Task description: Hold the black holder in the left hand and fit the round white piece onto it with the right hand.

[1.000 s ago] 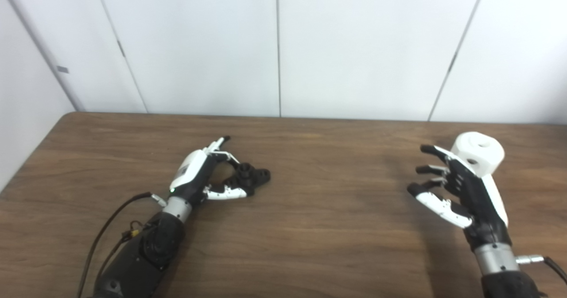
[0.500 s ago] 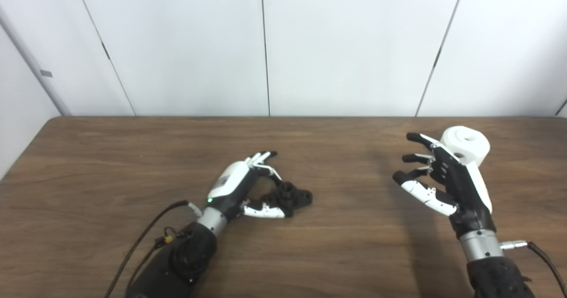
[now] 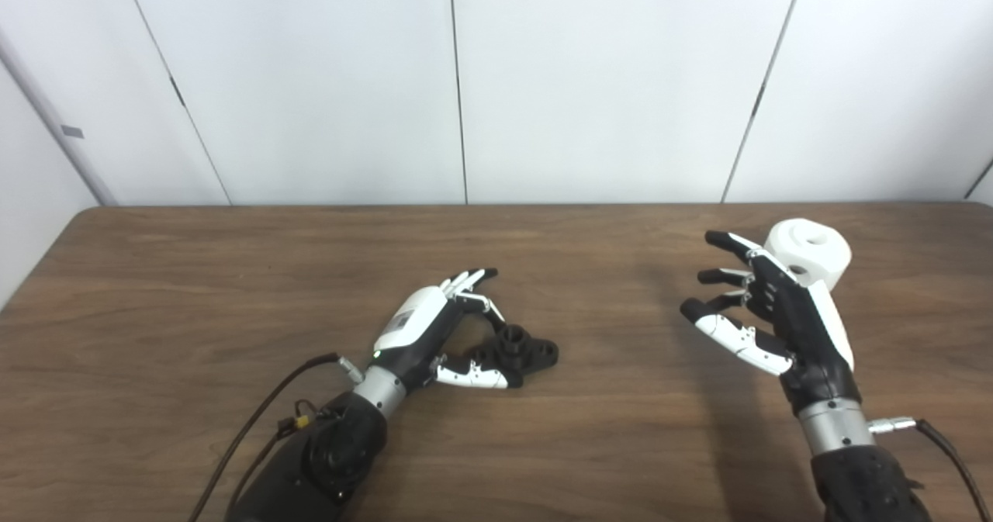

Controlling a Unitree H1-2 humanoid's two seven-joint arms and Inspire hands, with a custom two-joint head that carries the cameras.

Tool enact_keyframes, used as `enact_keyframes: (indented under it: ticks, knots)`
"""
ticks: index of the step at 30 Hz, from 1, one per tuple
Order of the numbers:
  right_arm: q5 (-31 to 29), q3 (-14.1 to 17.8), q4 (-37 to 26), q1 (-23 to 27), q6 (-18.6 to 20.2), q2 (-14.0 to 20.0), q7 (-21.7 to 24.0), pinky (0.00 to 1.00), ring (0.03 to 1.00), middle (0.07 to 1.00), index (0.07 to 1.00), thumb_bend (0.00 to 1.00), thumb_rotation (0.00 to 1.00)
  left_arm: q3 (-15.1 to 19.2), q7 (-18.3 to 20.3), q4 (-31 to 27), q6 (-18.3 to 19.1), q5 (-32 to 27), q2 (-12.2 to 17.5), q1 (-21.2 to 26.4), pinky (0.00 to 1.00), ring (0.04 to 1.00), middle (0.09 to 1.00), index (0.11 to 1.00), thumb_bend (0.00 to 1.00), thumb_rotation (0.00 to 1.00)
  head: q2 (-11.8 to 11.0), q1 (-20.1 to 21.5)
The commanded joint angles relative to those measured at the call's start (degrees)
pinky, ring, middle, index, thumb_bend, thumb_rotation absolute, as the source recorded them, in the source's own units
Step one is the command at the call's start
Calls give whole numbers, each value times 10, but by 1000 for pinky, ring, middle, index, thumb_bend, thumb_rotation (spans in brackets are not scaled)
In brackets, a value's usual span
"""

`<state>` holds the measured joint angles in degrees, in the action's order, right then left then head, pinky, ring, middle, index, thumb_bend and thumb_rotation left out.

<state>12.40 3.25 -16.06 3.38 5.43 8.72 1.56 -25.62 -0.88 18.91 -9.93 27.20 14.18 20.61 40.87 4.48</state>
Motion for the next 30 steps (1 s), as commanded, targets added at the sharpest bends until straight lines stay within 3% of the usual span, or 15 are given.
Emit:
enact_keyframes:
  ticks: [1, 3, 6, 10, 13, 14, 17, 20, 25, 30]
  knots:
    - [-3, 1, -22, 18, -6, 3, -4, 558, 719, 869, 808, 585, 461, -39, 50, 16, -1, 11, -23, -33, 1000, 1000, 964, 483, 523, 60, 0, 1]
    - [-1, 1, -24, 18, -4, 4, -3, 565, 722, 851, 810, 594, 462, -42, 46, 13, 8, 25, -22, -33, 1000, 1000, 961, 483, 523, 59, 0, 1]
    - [0, -1, -29, 20, -4, 7, 0, 564, 711, 824, 814, 610, 446, -43, 34, 7, 23, 44, -22, -39, 1000, 1000, 944, 483, 524, 60, -11, 43]
    - [11, -1, -49, 28, 29, 17, 9, 564, 703, 852, 832, 641, 331, -39, 38, 8, 19, 38, -16, -43, 1000, 1000, 944, 483, 524, 59, -27, 105]
    - [96, -18, -59, 43, 51, 47, 12, 525, 709, 852, 830, 667, 229, -37, 39, 10, 4, 32, -7, -45, 1000, 1000, 941, 483, 523, 57, -44, 159]
    - [136, -26, -66, 49, 69, 62, 18, 519, 708, 848, 827, 689, 198, -35, 40, 11, -2, 28, -5, -46, 1000, 1000, 940, 483, 523, 56, -44, 159]
    - [240, -44, -89, 69, 117, 106, 49, 590, 759, 872, 837, 747, 158, -31, 47, 13, -7, 18, 4, -48, 1000, 1000, 942, 484, 523, 55, -62, 197]
    - [321, -55, -104, 91, 148, 149, 88, 656, 824, 904, 850, 735, 208, -29, 46, 16, -17, 14, 11, -49, 1000, 1000, 942, 484, 523, 55, -72, 221]
    - [416, -53, -109, 134, 194, 196, 152, 674, 856, 923, 850, 776, 228, -27, 40, 33, -38, 10, 15, -49, 1000, 1000, 939, 484, 524, 56, -106, 269]
    - [468, -37, -97, 166, 210, 216, 191, 733, 904, 945, 850, 807, 240, -21, 36, 55, -62, 11, 15, -49, 1000, 1000, 938, 484, 523, 56, -127, 290]
